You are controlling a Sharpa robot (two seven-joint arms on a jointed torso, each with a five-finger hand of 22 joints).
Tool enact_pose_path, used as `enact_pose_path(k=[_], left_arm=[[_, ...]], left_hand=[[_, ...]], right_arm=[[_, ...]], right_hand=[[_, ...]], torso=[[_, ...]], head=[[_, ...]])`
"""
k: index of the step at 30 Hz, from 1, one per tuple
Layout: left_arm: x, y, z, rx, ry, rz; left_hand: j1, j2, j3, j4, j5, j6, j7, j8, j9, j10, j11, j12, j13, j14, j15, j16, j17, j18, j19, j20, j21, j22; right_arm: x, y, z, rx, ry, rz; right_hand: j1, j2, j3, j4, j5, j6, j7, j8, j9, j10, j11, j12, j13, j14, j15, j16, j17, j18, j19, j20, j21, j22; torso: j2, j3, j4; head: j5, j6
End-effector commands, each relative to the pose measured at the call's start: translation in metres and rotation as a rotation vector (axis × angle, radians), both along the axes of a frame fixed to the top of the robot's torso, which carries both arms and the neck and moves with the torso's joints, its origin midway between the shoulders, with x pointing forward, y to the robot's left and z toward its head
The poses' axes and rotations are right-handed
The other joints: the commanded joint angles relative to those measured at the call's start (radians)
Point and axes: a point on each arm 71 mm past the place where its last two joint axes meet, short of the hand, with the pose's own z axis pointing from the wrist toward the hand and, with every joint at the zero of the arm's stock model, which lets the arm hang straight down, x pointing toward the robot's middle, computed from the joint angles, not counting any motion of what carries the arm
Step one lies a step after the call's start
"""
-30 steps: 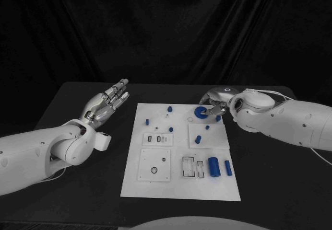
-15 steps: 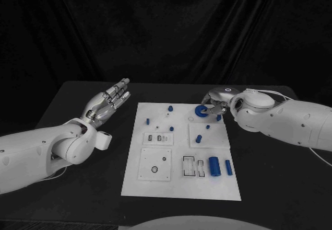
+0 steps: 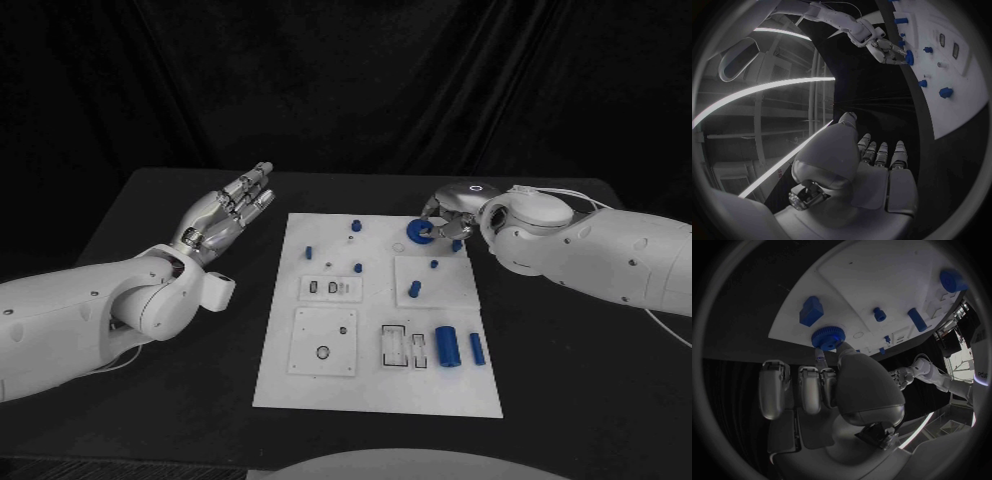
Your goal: Assemble the parts on the task board
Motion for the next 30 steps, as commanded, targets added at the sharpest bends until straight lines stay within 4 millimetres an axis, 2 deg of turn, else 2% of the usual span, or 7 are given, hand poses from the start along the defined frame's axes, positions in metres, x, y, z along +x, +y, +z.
enact_pose_path(k=[1, 8, 13, 22, 26, 27, 30], left_arm=[[-0.0012, -0.0017, 0.0058, -0.034, -0.061, -0.021], [-0.0012, -0.0020, 0.0057, -0.034, -0.060, -0.022], [-0.0012, -0.0018, 0.0056, -0.033, -0.058, -0.022], [-0.0013, -0.0022, 0.0054, -0.033, -0.055, -0.023], [-0.0013, -0.0022, 0.0053, -0.033, -0.053, -0.023], [-0.0013, -0.0021, 0.0053, -0.032, -0.053, -0.023], [-0.0011, -0.0019, 0.0051, -0.031, -0.051, -0.022]], left_hand=[[0.009, 0.004, 0.006, 0.001, 0.004, 0.001, 0.006, 0.002, 0.001, -0.001, 0.007, -0.004, -0.002, 0.003, 0.008, -0.004, -0.002, 0.007, -0.001, 0.007, -0.006, -0.002], [0.012, 0.007, 0.011, -0.002, 0.006, 0.000, 0.007, 0.002, 0.001, -0.001, 0.008, -0.004, -0.002, 0.003, 0.009, -0.004, -0.002, 0.007, -0.001, 0.011, -0.006, -0.002], [0.015, 0.009, 0.015, -0.005, 0.007, 0.002, 0.008, 0.003, 0.001, -0.001, 0.009, -0.004, -0.002, 0.003, 0.010, -0.004, -0.002, 0.007, -0.001, 0.012, -0.006, -0.002], [0.020, 0.009, 0.021, -0.011, 0.010, 0.003, 0.010, 0.003, 0.001, -0.001, 0.011, -0.004, -0.002, 0.003, 0.011, -0.004, -0.002, 0.008, -0.001, 0.014, -0.006, -0.002], [0.021, 0.010, 0.022, -0.013, 0.010, 0.003, 0.010, 0.003, 0.001, -0.001, 0.011, -0.004, -0.002, 0.003, 0.011, -0.004, -0.002, 0.008, -0.001, 0.015, -0.006, -0.002], [0.021, 0.010, 0.022, -0.013, 0.010, 0.003, 0.010, 0.003, 0.001, -0.001, 0.011, -0.004, -0.002, 0.003, 0.011, -0.004, -0.002, 0.008, -0.001, 0.015, -0.006, -0.002], [0.023, 0.010, 0.025, -0.015, 0.011, 0.004, 0.011, 0.003, 0.001, -0.001, 0.012, -0.004, -0.002, 0.003, 0.011, -0.004, -0.002, 0.008, -0.001, 0.016, -0.006, -0.002]], right_arm=[[-0.0040, -0.0020, -0.0133, -0.053, 0.064, 0.002], [-0.0049, -0.0009, -0.0151, -0.062, 0.084, 0.014], [-0.0052, -0.0008, -0.0160, -0.067, 0.093, 0.015], [-0.0051, 0.0002, -0.0165, -0.071, 0.098, 0.015], [-0.0050, 0.0012, -0.0161, -0.067, 0.093, 0.018], [-0.0050, 0.0014, -0.0160, -0.066, 0.092, 0.019], [-0.0050, 0.0020, -0.0159, -0.064, 0.090, 0.022]], right_hand=[[0.002, 0.009, -0.002, -0.003, 0.006, 0.010, 0.001, 0.006, 0.005, 0.102, 0.005, 0.002, 0.263, 0.106, 0.006, 0.003, 0.263, -0.003, 0.015, 0.005, -0.007, 0.195], [-0.015, 0.004, -0.010, 0.005, 0.003, -0.001, 0.005, -0.004, 0.009, 0.102, 0.008, 0.002, 0.263, 0.106, 0.008, 0.003, 0.263, -0.001, 0.010, 0.007, -0.014, 0.193], [-0.027, -0.004, -0.018, 0.013, -0.032, -0.033, 0.015, -0.028, 0.004, 0.102, 0.017, 0.002, 0.263, 0.106, 0.015, 0.003, 0.263, 0.000, 0.006, 0.012, -0.021, 0.191], [-0.021, -0.006, -0.016, 0.010, -0.032, -0.032, 0.016, -0.028, 0.004, 0.102, 0.018, 0.002, 0.263, 0.106, 0.016, 0.003, 0.263, 0.001, 0.003, 0.013, -0.026, 0.189], [-0.006, 0.001, -0.005, 0.002, 0.033, -0.005, 0.016, -0.020, 0.011, 0.102, 0.019, 0.002, 0.263, 0.106, 0.017, 0.003, 0.263, 0.001, 0.005, 0.016, -0.026, 0.191], [-0.005, 0.001, -0.005, 0.001, 0.034, -0.005, 0.016, -0.019, 0.011, 0.102, 0.019, 0.002, 0.263, 0.106, 0.017, 0.003, 0.263, 0.001, 0.005, 0.016, -0.026, 0.191], [0.005, 0.007, 0.009, -0.006, 0.124, 0.039, 0.010, -0.002, 0.022, 0.102, 0.013, 0.002, 0.263, 0.106, 0.014, 0.003, 0.263, 0.001, 0.006, 0.013, -0.027, 0.192]], torso=[[0.000, 0.0001, -0.0007], [0.000, 0.0000, 0.0009], [0.000, -0.0004, 0.0007], [0.001, 0.0000, 0.0008], [0.001, 0.0001, 0.0009], [0.001, 0.0003, 0.0009], [0.000, 0.0000, 0.0005]], head=[[0.001, -0.002], [0.000, -0.004], [0.001, -0.006], [0.000, -0.006], [0.000, -0.007], [0.000, -0.007], [0.000, -0.007]])
